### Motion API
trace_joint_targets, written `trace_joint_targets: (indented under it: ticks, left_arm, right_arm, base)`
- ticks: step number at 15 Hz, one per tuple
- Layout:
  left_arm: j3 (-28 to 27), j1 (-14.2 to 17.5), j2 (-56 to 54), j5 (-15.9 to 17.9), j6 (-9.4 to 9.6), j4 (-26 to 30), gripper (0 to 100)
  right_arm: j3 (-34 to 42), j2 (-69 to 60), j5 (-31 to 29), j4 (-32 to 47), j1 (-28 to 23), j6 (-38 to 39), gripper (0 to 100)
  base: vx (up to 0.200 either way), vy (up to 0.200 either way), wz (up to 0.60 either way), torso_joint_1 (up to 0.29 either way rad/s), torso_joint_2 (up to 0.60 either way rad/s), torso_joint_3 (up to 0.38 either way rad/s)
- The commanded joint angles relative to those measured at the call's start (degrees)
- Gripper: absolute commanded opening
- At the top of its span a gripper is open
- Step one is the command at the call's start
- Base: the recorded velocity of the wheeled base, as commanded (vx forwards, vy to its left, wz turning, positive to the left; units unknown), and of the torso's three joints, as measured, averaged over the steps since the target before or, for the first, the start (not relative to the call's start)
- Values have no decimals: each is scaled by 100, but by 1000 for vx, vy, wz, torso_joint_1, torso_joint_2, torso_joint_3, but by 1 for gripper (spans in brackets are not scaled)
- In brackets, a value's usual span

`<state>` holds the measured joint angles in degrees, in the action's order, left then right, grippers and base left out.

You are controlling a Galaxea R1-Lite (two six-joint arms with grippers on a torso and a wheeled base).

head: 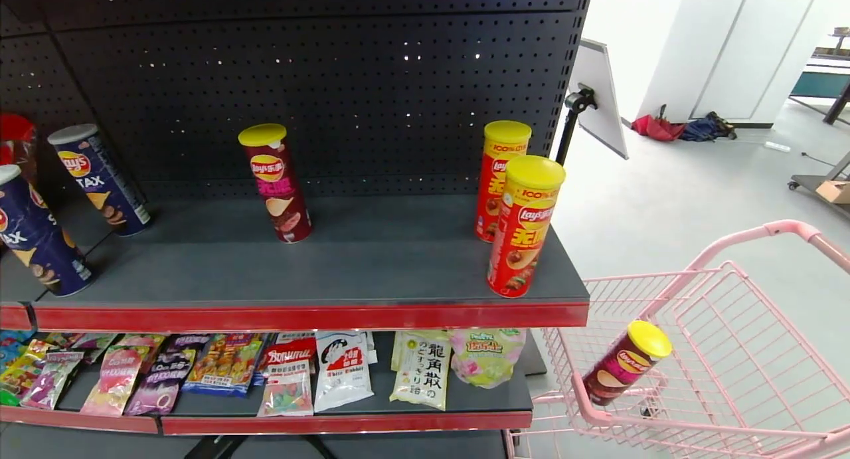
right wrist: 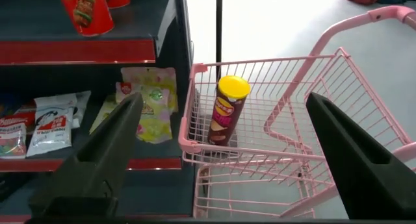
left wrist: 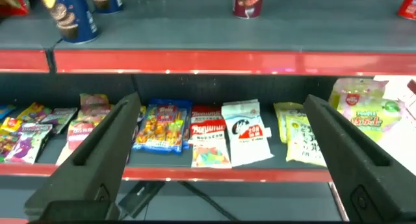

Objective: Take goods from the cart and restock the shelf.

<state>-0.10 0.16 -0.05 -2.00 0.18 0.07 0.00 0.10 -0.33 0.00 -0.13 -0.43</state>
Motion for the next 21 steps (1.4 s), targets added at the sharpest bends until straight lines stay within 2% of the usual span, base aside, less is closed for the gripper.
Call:
trace_joint_targets:
  ticks: [1, 7, 14, 21]
  left_arm:
    - [1, 2, 5, -2, -1, 1, 100]
    - [1, 2, 5, -2, -1, 1, 100]
    - [1, 2, 5, -2, -1, 1, 100]
    - [1, 2, 5, -2, -1, 1, 100]
  right_arm:
    - [0, -1, -2, -9, 5, -1, 100]
    - [0, -1, -2, -9, -4, -1, 100]
    - [0, -1, -2, -9, -4, 16, 100]
    - [0, -1, -2, -9, -4, 25, 100]
  base:
    - [0, 0, -600, 2, 2, 2]
    - [0, 0, -600, 6, 6, 2]
    - [0, 0, 0, -6, 9, 6]
    - [0, 0, 0, -133, 337, 186]
